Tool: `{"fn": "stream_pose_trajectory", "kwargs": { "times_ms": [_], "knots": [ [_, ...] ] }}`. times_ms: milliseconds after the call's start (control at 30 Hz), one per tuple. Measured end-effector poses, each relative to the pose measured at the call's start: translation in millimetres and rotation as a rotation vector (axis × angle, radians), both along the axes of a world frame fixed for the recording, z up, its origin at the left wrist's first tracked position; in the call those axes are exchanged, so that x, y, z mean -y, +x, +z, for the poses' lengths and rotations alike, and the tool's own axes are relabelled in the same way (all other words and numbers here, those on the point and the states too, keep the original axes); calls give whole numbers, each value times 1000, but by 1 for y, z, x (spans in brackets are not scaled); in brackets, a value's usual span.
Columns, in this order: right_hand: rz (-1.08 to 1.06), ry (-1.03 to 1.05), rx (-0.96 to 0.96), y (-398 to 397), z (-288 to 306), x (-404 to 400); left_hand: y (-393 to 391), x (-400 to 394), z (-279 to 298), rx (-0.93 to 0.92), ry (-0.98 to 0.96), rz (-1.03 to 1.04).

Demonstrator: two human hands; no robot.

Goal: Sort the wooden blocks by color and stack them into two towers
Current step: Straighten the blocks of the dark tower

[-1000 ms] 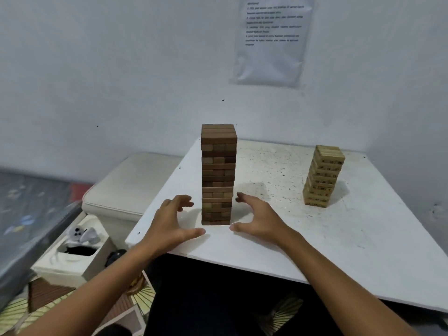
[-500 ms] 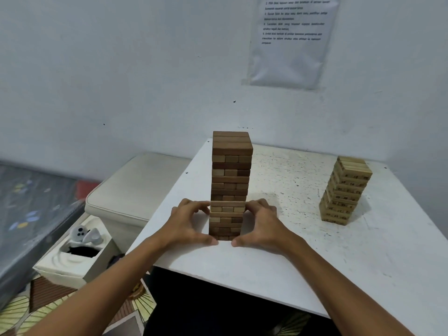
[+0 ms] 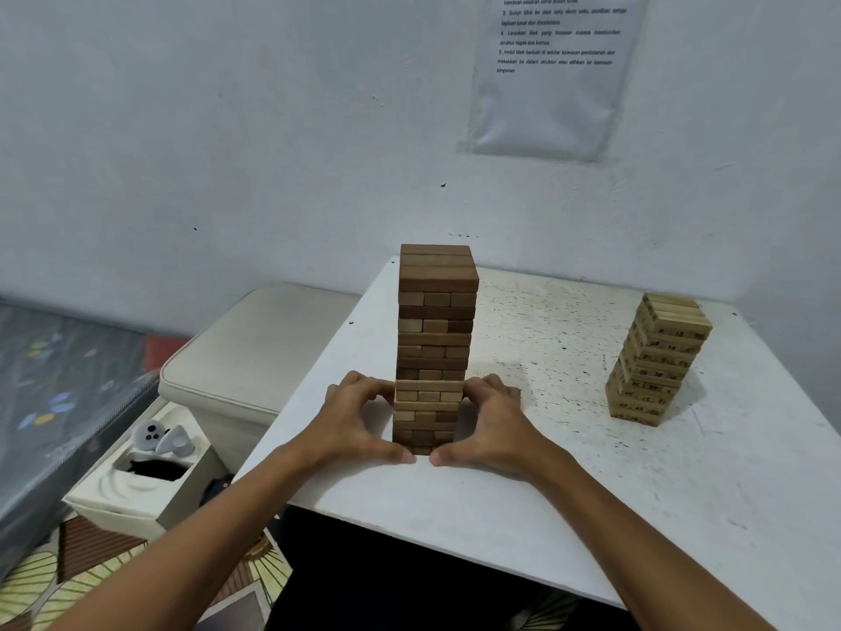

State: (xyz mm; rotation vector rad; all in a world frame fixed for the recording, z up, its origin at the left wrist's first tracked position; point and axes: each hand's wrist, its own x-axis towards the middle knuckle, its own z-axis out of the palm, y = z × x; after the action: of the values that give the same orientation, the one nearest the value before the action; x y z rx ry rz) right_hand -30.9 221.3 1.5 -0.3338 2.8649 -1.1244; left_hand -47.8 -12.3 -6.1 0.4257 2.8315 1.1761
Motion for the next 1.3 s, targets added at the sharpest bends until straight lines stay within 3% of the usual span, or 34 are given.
{"fn": "stream_pose_trajectory", "kwargs": {
  "times_ms": [1300],
  "knots": [
    [-56, 31, -54, 5, 2, 4, -4, -8, -4, -75, 34, 18]
  ]
}}
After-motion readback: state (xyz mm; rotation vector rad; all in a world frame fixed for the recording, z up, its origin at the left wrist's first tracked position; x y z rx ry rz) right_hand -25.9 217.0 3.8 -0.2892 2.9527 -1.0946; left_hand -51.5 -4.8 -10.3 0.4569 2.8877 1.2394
